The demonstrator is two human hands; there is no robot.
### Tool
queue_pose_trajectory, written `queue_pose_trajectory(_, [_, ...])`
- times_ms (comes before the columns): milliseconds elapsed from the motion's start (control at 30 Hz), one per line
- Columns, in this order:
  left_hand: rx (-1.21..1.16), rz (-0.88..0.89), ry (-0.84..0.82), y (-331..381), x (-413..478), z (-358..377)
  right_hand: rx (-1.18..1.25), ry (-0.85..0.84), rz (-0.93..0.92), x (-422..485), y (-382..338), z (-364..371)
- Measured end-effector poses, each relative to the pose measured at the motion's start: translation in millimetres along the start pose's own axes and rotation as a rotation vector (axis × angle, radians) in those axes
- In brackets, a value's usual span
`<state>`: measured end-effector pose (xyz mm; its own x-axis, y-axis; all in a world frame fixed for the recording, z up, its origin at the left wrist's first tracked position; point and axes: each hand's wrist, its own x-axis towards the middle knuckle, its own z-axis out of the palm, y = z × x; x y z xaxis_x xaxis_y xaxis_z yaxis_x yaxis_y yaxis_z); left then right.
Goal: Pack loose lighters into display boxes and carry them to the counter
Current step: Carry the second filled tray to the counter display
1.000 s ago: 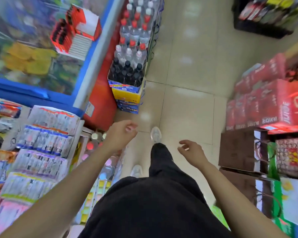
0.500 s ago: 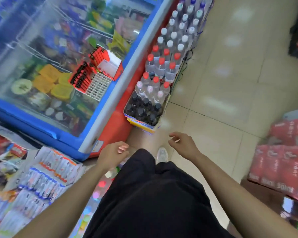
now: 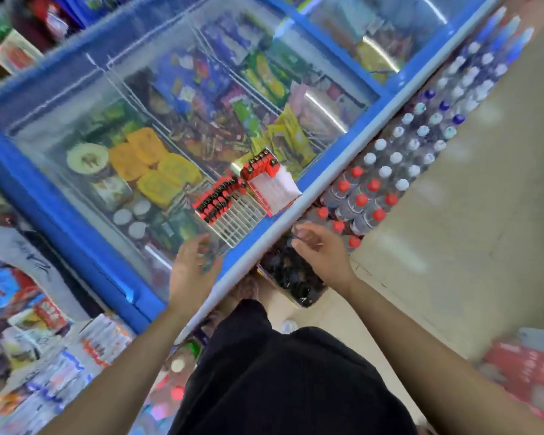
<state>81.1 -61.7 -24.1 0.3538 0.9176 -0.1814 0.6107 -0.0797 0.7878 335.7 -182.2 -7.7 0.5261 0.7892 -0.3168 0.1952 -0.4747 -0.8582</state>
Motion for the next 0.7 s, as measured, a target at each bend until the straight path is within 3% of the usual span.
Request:
queue_pose_trajectory(167, [0.085, -0.033, 0.129, 21, 66, -9, -0.030, 0.181, 0.072, 60, -13, 21])
queue_pose_trajectory(367, [0.269, -0.046, -0.259, 16, 124, -20, -0.102, 0.040, 0.153, 117, -32, 32])
queue_pose_trajectory(600, [0.164, 0.061, -0.131, 12, 124, -24, -0.008, 0.070, 0.205, 137, -42, 34])
queue_pose_trajectory(700, [0.175, 0.005, -0.077, 3, 121, -27, -0.005, 0.083, 0.263, 150, -42, 36])
